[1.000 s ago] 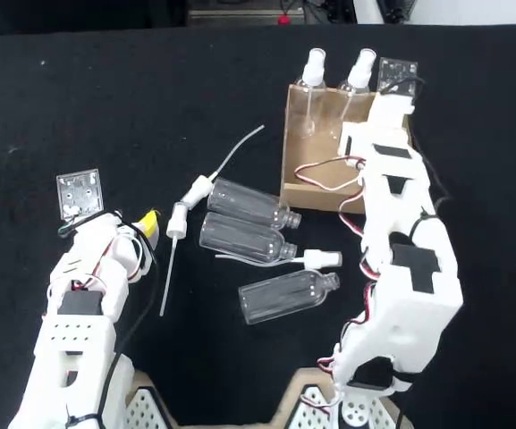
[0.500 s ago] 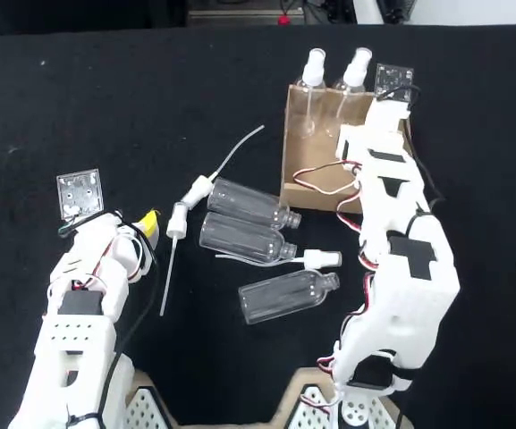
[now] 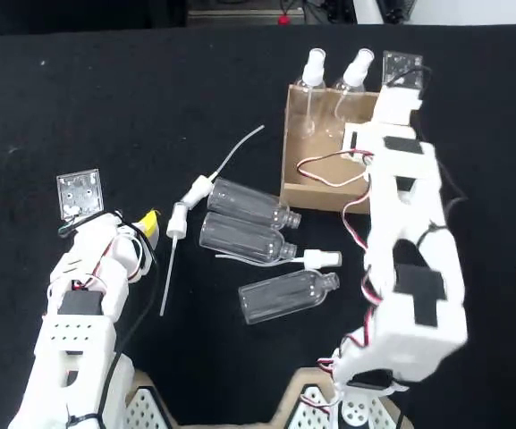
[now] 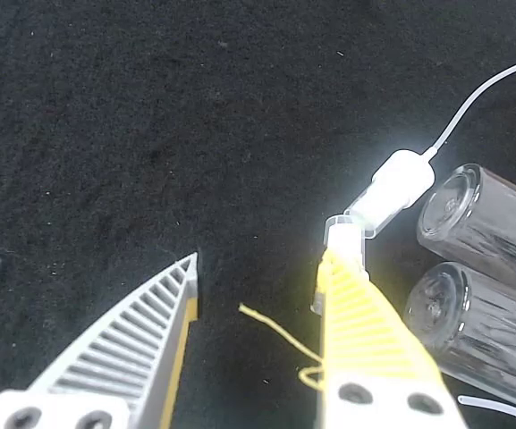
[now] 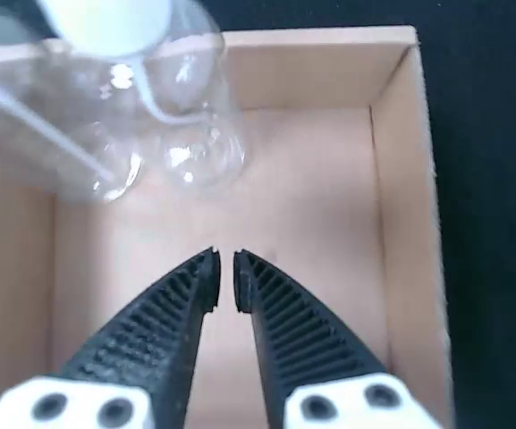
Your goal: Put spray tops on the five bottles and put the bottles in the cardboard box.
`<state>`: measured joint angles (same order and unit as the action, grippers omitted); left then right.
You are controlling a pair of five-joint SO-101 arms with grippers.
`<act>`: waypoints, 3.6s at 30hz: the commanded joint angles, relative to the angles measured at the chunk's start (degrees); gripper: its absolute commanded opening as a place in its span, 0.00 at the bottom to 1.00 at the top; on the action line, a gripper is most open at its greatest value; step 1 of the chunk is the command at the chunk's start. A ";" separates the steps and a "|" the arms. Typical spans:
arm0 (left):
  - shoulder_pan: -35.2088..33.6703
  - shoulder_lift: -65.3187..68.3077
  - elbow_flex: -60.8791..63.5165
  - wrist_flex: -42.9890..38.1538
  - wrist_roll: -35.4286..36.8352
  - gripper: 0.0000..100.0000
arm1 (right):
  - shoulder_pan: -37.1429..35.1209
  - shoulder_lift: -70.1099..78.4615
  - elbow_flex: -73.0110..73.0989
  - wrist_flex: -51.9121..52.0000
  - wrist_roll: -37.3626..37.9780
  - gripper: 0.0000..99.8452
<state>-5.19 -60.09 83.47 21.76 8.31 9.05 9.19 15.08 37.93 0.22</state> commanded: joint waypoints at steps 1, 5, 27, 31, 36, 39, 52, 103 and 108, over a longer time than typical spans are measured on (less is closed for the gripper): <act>-0.57 -0.44 -0.57 -1.23 -0.18 0.21 | 0.44 -13.58 -2.24 12.13 0.00 0.01; -0.57 -0.44 -0.57 -1.23 -0.18 0.21 | -0.70 -20.70 -1.89 22.51 0.00 0.01; -18.42 -0.44 -2.68 -1.32 10.46 0.21 | -38.24 -22.73 6.11 36.75 8.62 0.17; -19.30 -0.44 -2.68 -1.32 10.73 0.21 | -42.81 -22.20 6.64 37.01 10.02 0.20; -19.12 -0.44 -2.68 -1.32 10.73 0.21 | -45.54 -22.20 8.31 37.27 17.49 0.20; -19.12 -0.44 -2.68 -1.32 10.73 0.21 | -44.48 -22.20 9.80 36.48 20.04 0.27; -19.12 -0.44 -2.68 -1.32 10.64 0.21 | -44.22 -16.13 16.75 29.01 24.44 0.27; -19.12 -0.44 -2.68 -1.32 10.55 0.21 | 28.13 -31.69 5.85 55.65 80.62 0.07; -19.12 -0.44 -2.24 -2.64 10.64 0.21 | 40.88 -31.69 17.54 44.57 96.79 0.07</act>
<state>-24.00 -60.09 83.47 21.41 18.42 40.09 -20.26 25.80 91.12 84.35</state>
